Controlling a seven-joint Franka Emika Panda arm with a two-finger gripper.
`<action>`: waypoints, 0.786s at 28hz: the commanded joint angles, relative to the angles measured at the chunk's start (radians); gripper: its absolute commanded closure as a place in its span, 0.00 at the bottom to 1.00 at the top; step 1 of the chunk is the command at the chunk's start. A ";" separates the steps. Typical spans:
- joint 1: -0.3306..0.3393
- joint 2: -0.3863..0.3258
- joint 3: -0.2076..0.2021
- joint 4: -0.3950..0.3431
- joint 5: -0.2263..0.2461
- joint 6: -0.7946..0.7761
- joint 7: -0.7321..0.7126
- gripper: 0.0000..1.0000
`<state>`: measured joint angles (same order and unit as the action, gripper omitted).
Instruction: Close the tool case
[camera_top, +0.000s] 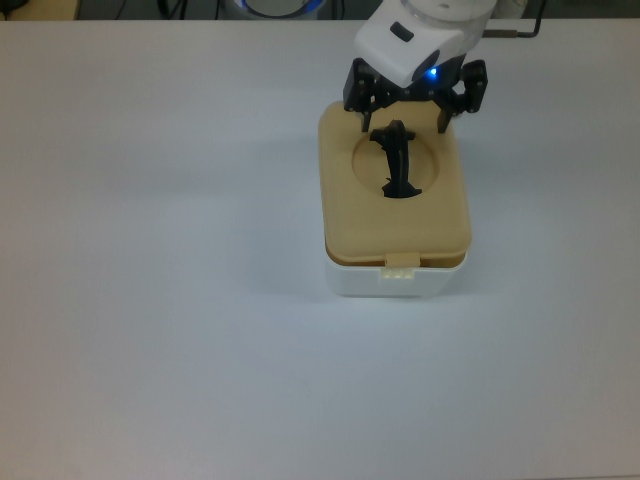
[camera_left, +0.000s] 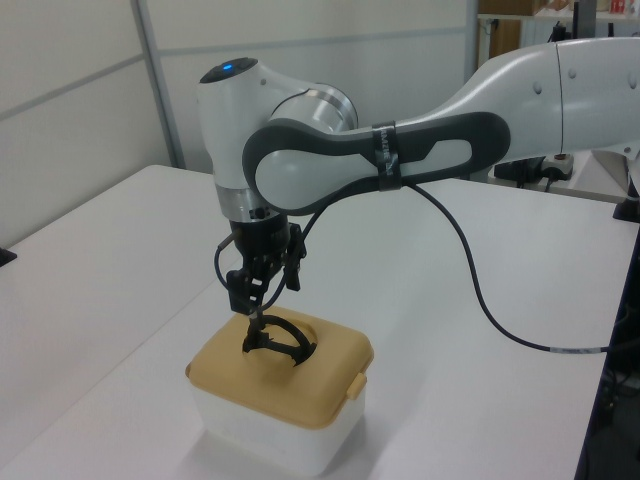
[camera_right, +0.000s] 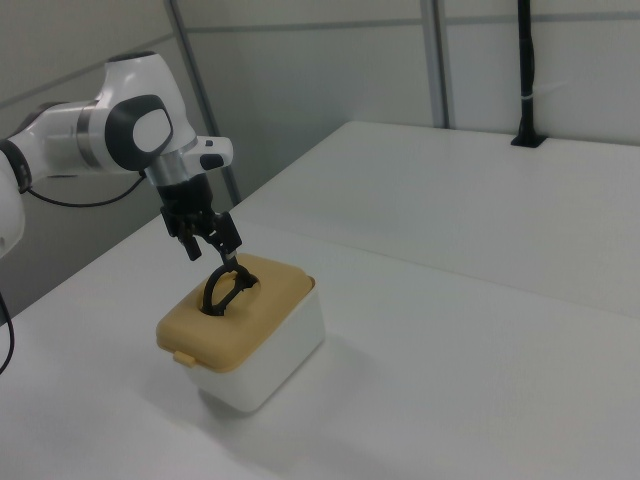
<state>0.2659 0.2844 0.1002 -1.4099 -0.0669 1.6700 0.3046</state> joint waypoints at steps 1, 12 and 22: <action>-0.011 -0.036 -0.019 0.005 0.009 -0.070 -0.059 0.00; -0.129 -0.105 -0.023 0.003 0.009 -0.176 -0.169 0.00; -0.264 -0.111 -0.023 0.003 0.009 -0.173 -0.246 0.00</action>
<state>0.0469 0.1838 0.0781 -1.4014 -0.0672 1.5130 0.1033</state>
